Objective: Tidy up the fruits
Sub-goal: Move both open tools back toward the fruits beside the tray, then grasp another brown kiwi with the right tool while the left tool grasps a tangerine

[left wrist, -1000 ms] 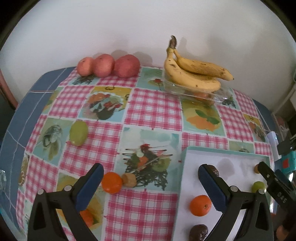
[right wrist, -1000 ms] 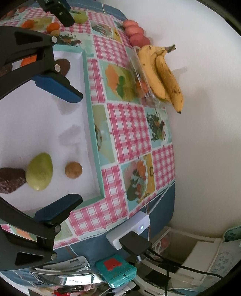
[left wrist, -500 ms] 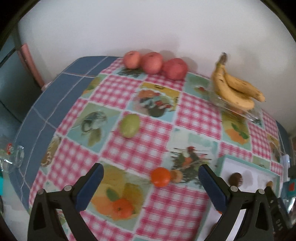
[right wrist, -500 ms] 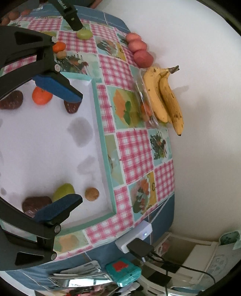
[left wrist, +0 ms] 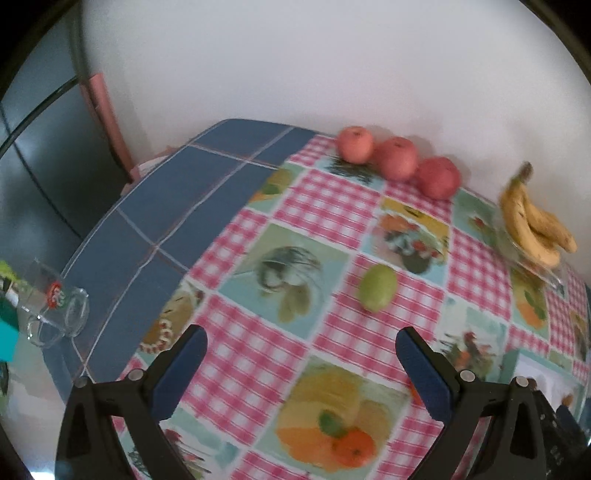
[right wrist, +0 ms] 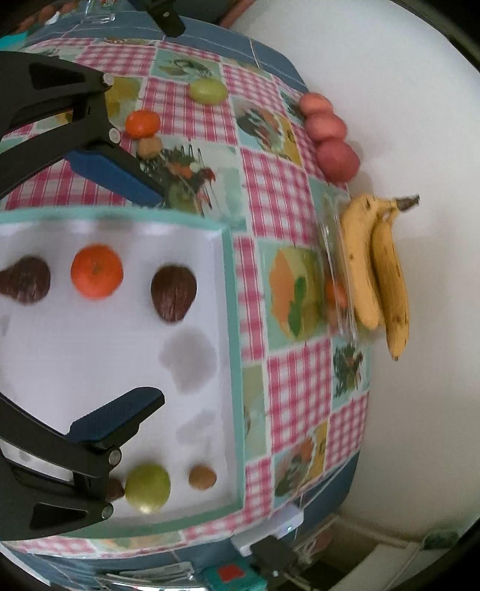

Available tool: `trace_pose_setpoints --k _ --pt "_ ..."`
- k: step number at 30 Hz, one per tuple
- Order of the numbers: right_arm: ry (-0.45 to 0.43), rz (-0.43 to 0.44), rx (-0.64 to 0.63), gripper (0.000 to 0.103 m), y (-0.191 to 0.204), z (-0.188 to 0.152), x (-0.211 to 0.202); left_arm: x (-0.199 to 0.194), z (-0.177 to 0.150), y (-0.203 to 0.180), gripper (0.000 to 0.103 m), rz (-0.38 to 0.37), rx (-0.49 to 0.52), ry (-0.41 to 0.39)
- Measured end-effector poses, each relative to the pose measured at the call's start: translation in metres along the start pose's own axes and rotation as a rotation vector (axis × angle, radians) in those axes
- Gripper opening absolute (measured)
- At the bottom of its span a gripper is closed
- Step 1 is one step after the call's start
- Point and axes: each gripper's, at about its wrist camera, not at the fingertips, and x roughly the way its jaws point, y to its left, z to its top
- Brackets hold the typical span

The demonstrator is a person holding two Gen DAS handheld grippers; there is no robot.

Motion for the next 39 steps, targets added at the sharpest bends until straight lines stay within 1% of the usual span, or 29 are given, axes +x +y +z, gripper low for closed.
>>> trace_pose_setpoints --k 3,9,14,17,18,20,22,25,26,27,28,29,31,33,35,37,39 --pt "-0.004 0.024 -0.009 0.099 0.014 0.001 0.001 0.003 0.005 0.018 0.103 0.01 -0.046 0.007" --pt "-0.023 0.065 -0.054 0.099 0.043 0.003 -0.003 0.005 0.007 0.039 0.103 -0.001 -0.11 0.019" --pt "0.001 0.13 -0.086 0.099 0.068 0.002 0.001 0.011 0.006 0.037 0.103 -0.03 -0.111 0.038" --pt "0.013 0.161 -0.101 0.099 0.08 0.0 0.005 0.013 0.005 0.031 0.103 -0.054 -0.086 0.051" --pt "0.015 0.17 -0.105 0.099 0.083 -0.001 0.007 0.014 0.005 0.029 0.103 -0.05 -0.079 0.055" --pt "0.016 0.189 -0.108 0.099 0.088 -0.003 0.009 0.021 0.003 0.026 0.103 -0.032 -0.075 0.08" --pt "0.016 0.203 -0.107 0.099 0.091 -0.004 0.013 0.031 -0.001 0.026 0.103 -0.044 -0.081 0.115" --pt "0.015 0.2 -0.128 0.096 0.094 -0.006 0.018 0.044 -0.005 0.024 0.103 -0.04 -0.089 0.161" --pt "0.017 0.198 -0.131 0.092 0.094 -0.006 0.02 0.047 -0.006 0.023 0.103 -0.04 -0.089 0.174" --pt "0.022 0.195 -0.131 0.08 0.094 -0.007 0.022 0.049 -0.007 0.022 0.103 -0.042 -0.089 0.179" --pt "0.031 0.191 -0.129 0.074 0.094 -0.007 0.025 0.05 -0.008 0.021 0.103 -0.044 -0.087 0.184" --pt "0.042 0.184 -0.122 0.069 0.092 -0.008 0.029 0.051 -0.008 0.02 0.103 -0.047 -0.085 0.187" --pt "0.058 0.181 -0.101 0.066 0.089 -0.009 0.035 0.052 -0.008 0.017 0.103 -0.053 -0.079 0.19" --pt "0.077 0.193 -0.092 0.055 0.088 -0.011 0.041 0.053 -0.008 0.015 0.103 -0.057 -0.07 0.195" --pt "0.086 0.192 -0.088 0.053 0.088 -0.012 0.045 0.054 -0.008 0.012 0.103 -0.059 -0.061 0.2" --pt "0.094 0.208 -0.085 0.052 0.089 -0.014 0.047 0.054 -0.008 0.011 0.103 -0.062 -0.058 0.202" --pt "0.104 0.22 -0.089 0.05 0.092 -0.015 0.05 0.054 -0.008 0.011 0.103 -0.066 -0.057 0.205"
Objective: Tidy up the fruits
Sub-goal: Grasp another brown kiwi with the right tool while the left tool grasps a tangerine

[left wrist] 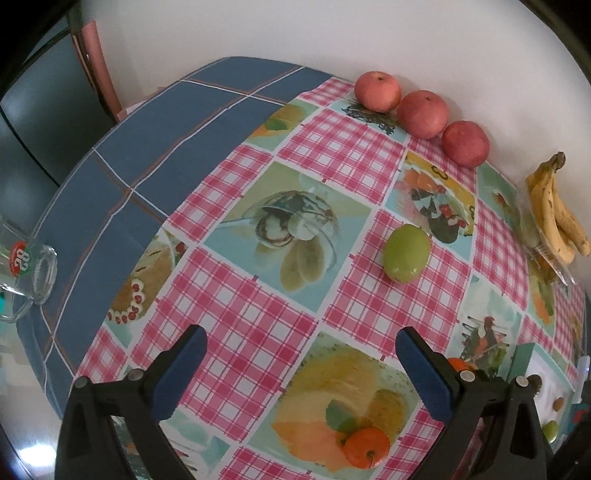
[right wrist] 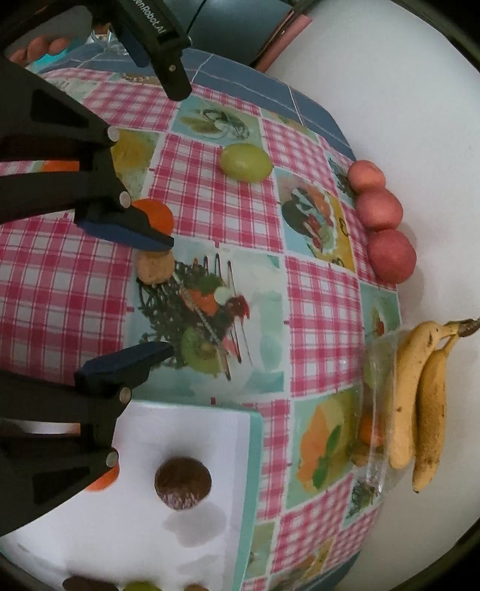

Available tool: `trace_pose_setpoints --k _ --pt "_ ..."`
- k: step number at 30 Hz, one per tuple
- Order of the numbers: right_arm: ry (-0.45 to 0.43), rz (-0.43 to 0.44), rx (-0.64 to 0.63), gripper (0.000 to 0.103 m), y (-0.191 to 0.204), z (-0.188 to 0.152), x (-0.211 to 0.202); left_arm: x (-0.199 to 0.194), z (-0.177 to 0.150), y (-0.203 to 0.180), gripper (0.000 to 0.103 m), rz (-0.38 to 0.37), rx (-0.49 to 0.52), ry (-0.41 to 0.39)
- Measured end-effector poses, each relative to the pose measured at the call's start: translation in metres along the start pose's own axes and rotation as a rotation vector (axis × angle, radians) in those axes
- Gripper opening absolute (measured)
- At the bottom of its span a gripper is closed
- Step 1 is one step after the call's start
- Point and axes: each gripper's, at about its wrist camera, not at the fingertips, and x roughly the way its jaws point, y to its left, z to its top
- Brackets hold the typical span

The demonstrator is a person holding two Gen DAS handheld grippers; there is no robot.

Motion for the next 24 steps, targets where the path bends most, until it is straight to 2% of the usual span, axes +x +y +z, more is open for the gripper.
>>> trace_pose_setpoints --k 6,9,15,19,24 --pt "0.001 -0.004 -0.013 0.045 0.006 -0.001 0.004 0.001 0.0 0.001 0.103 -0.015 -0.01 0.012" --pt "0.016 0.014 0.01 0.033 0.002 -0.002 0.007 0.001 -0.001 0.0 0.103 -0.015 -0.01 0.013" --pt "0.035 0.081 0.062 0.024 -0.004 -0.005 0.015 0.001 -0.001 -0.001 0.103 -0.018 -0.012 0.018" --pt "0.032 0.07 0.052 0.022 -0.002 -0.005 0.014 0.006 -0.003 -0.005 0.103 -0.049 -0.014 0.044" --pt "0.028 0.003 0.03 0.022 -0.005 -0.003 0.011 0.018 -0.005 -0.016 0.103 -0.097 0.009 0.091"
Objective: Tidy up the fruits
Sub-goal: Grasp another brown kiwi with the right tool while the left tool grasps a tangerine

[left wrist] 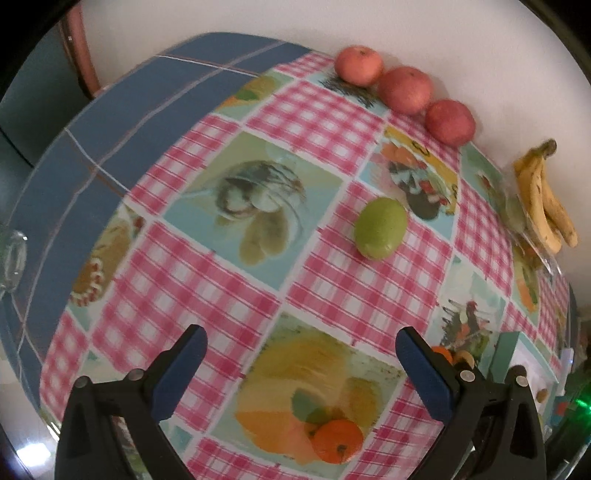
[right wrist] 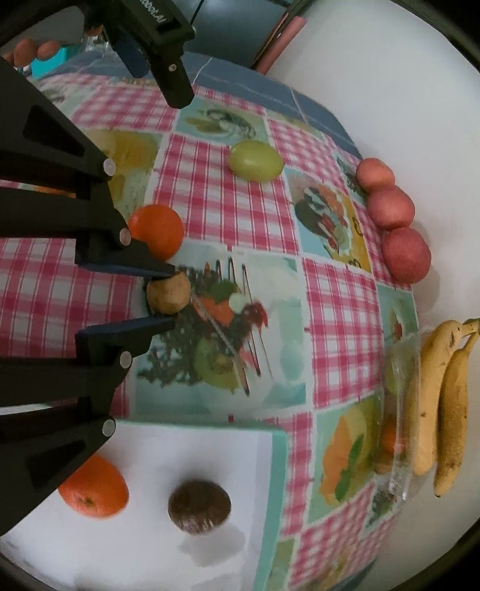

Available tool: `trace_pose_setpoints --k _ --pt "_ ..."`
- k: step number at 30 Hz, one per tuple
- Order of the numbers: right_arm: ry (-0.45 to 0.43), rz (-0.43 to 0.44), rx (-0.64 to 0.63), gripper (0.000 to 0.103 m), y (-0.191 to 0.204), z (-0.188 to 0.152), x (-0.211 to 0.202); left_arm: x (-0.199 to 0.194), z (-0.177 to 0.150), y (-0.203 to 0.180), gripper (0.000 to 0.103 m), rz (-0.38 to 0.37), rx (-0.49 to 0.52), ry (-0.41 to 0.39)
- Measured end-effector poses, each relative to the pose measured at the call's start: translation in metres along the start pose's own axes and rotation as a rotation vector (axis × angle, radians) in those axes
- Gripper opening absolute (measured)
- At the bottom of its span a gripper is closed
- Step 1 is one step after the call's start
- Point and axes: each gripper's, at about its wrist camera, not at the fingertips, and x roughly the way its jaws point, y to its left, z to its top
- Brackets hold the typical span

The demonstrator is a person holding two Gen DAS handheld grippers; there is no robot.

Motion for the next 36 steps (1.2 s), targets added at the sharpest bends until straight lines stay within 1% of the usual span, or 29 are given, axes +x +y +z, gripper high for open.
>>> trace_pose_setpoints --k 6,8,11,13,16,17,18,21,22,26,28,32,35,36 --pt "0.0 -0.023 0.004 0.02 -0.006 0.001 -0.004 0.002 0.0 -0.01 0.102 -0.077 0.016 0.016" --pt "-0.01 -0.012 0.007 0.021 -0.007 0.002 -0.009 0.003 0.0 -0.014 0.102 -0.092 0.024 0.016" --pt "-0.029 -0.013 0.003 0.02 -0.009 0.004 -0.018 0.002 -0.001 -0.018 0.098 -0.116 0.035 0.013" --pt "-0.046 -0.005 0.006 0.02 -0.011 0.005 -0.025 0.002 -0.002 -0.02 0.091 -0.134 0.038 0.015" --pt "-0.062 0.004 0.007 0.02 -0.014 0.007 -0.033 0.004 -0.003 -0.026 0.088 -0.153 0.053 0.019" --pt "-0.065 0.004 0.008 0.02 -0.014 0.007 -0.035 0.005 -0.004 -0.028 0.085 -0.16 0.06 0.022" --pt "-0.07 0.004 0.01 0.02 -0.016 0.008 -0.038 0.008 -0.005 -0.033 0.08 -0.172 0.069 0.029" --pt "-0.088 0.0 0.023 0.02 -0.025 0.01 -0.048 0.014 -0.01 -0.045 0.076 -0.195 0.094 0.054" --pt "-0.095 0.0 0.032 0.02 -0.028 0.011 -0.051 0.016 -0.012 -0.049 0.07 -0.196 0.107 0.057" --pt "-0.119 -0.001 0.063 0.02 -0.043 0.014 -0.064 0.019 -0.021 -0.066 0.057 -0.188 0.162 0.065" --pt "-0.127 -0.002 0.075 0.02 -0.049 0.015 -0.069 0.019 -0.023 -0.072 0.051 -0.208 0.175 0.068" --pt "-0.13 -0.006 0.091 0.02 -0.059 0.014 -0.073 0.021 -0.028 -0.084 0.048 -0.204 0.212 0.07" --pt "-0.129 -0.007 0.098 0.02 -0.063 0.014 -0.074 0.025 -0.031 -0.088 0.044 -0.223 0.215 0.084" --pt "-0.13 -0.007 0.099 0.02 -0.065 0.013 -0.075 0.026 -0.032 -0.089 0.041 -0.235 0.209 0.091"
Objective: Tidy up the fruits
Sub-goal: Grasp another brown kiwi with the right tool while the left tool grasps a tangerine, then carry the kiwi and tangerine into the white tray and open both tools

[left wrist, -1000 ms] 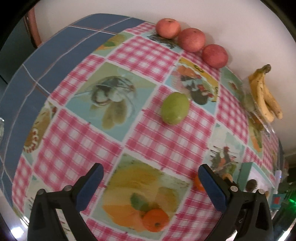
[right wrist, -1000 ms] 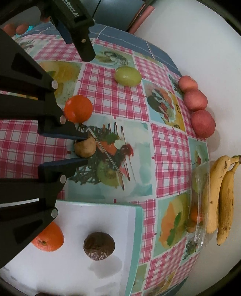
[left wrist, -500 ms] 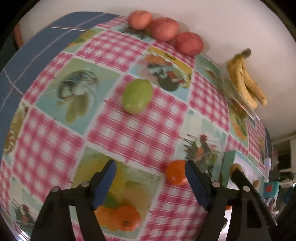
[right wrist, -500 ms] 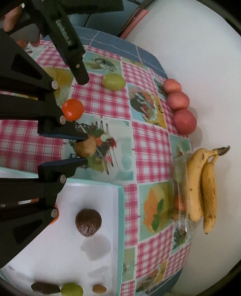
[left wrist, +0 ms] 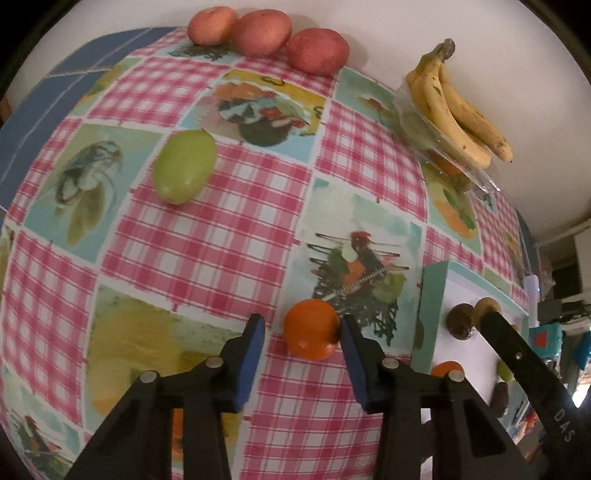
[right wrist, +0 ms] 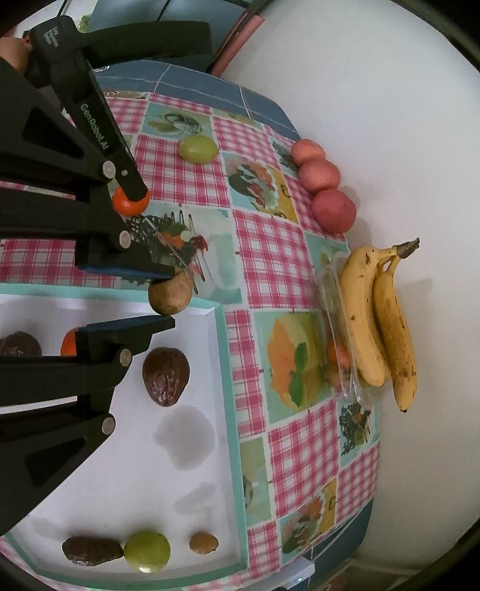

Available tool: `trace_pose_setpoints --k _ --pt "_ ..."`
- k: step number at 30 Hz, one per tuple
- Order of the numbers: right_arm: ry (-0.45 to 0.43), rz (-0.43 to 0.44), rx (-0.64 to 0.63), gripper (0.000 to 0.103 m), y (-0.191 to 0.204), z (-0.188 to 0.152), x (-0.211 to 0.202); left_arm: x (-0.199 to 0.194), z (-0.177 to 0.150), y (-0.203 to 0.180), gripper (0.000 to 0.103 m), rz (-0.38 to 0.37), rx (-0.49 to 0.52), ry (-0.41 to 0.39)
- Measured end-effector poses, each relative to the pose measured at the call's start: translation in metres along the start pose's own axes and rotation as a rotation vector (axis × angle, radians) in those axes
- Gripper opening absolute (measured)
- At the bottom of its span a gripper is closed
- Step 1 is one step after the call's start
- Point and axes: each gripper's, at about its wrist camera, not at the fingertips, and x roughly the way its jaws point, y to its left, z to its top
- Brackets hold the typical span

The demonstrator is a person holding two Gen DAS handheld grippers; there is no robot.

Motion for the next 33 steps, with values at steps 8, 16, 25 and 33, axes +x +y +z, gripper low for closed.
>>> trace_pose_setpoints --k 8,16,25,33 --pt "-0.015 -0.002 0.019 0.02 -0.01 0.001 -0.007 0.001 -0.002 -0.007 0.033 -0.003 0.012 0.003" --pt "-0.029 -0.02 0.076 0.02 -0.036 0.003 -0.017 -0.008 0.0 -0.017 0.033 -0.039 0.025 -0.012" --pt "-0.035 -0.102 0.166 0.02 -0.084 0.001 -0.031 -0.033 -0.012 -0.075 0.033 -0.127 0.161 -0.052" --pt "-0.053 -0.138 0.23 0.021 -0.119 -0.003 -0.054 -0.024 -0.031 -0.125 0.033 -0.125 0.315 -0.054"
